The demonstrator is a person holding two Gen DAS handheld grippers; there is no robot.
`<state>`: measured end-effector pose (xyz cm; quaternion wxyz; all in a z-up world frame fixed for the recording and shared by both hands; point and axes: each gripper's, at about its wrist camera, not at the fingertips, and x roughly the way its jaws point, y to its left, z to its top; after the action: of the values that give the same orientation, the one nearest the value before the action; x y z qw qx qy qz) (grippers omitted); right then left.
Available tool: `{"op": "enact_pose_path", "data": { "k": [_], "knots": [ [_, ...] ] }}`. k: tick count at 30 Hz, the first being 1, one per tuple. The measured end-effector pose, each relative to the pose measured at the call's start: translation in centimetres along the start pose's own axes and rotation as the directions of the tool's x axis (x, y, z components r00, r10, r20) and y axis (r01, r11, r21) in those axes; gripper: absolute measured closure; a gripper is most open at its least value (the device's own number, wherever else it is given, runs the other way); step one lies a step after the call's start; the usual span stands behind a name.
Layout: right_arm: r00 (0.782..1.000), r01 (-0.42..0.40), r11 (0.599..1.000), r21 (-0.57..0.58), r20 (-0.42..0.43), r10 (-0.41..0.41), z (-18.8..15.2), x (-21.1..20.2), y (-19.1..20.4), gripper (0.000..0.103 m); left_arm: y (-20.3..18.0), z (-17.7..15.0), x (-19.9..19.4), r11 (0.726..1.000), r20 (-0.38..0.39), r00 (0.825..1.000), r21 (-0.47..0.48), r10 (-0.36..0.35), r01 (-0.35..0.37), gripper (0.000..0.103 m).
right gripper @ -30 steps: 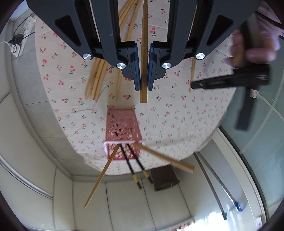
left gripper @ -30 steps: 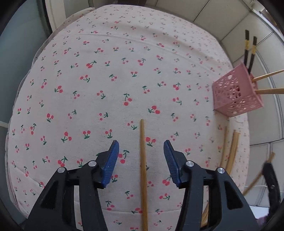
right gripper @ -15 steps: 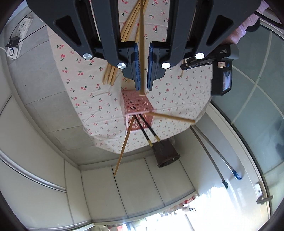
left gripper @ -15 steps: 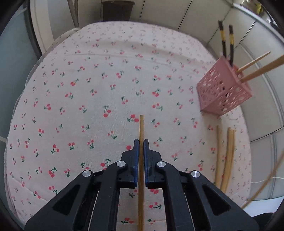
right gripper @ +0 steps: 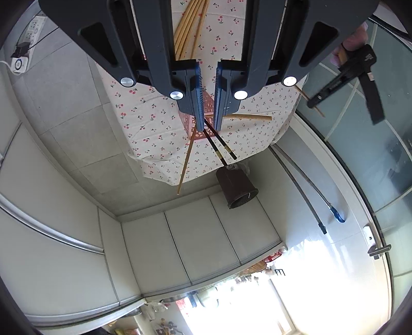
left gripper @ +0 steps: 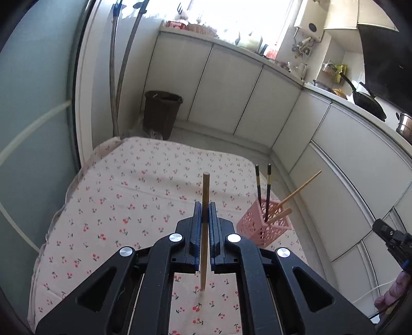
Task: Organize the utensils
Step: 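Lift the left gripper's stick over the pink basket and open it while the right gripper carries its stick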
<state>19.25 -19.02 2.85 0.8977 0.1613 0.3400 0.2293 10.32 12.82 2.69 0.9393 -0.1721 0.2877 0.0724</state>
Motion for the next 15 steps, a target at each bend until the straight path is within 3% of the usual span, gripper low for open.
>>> {"op": "enact_pose_path", "data": {
  "k": [3, 5, 8, 10, 13, 15],
  "knots": [
    [0.994, 0.018, 1.0, 0.012, -0.107, -0.016, -0.6, 2.3, -0.6, 0.09, -0.4, 0.7, -0.6, 1.0, 0.023, 1.0, 0.002, -0.017, 0.017, 0.099],
    [0.963, 0.031, 0.999, 0.009, -0.269, -0.028, -2.1, 6.1, -1.0, 0.084, -0.3, 0.7, -0.7, 1.0, 0.021, 1.0, 0.001, -0.022, 0.022, 0.099],
    [0.918, 0.113, 0.991, 0.065, -0.389, -0.079, -4.7, 11.1, -3.1, 0.083, -0.1, 0.4, -0.5, 1.0, 0.012, 1.0, -0.001, -0.021, 0.021, 0.099],
    [0.876, 0.176, 0.97, 0.167, -0.477, -0.077, -6.2, 14.5, -6.0, 0.083, 0.2, 0.3, -0.3, 1.0, 0.004, 1.0, -0.01, -0.028, 0.028, 0.099],
    [0.836, 0.275, 0.928, 0.254, -0.54, -0.1, -7.5, 17.4, -9.6, 0.083, 0.8, 0.2, 0.2, 0.999, -0.013, 0.999, -0.021, -0.034, 0.034, 0.099],
    [0.827, 0.318, 0.91, 0.266, -0.548, -0.129, -7.9, 18.4, -10.7, 0.083, 1.2, 0.2, 0.6, 0.998, -0.031, 0.999, -0.038, -0.044, 0.043, 0.099]
  ]
}}
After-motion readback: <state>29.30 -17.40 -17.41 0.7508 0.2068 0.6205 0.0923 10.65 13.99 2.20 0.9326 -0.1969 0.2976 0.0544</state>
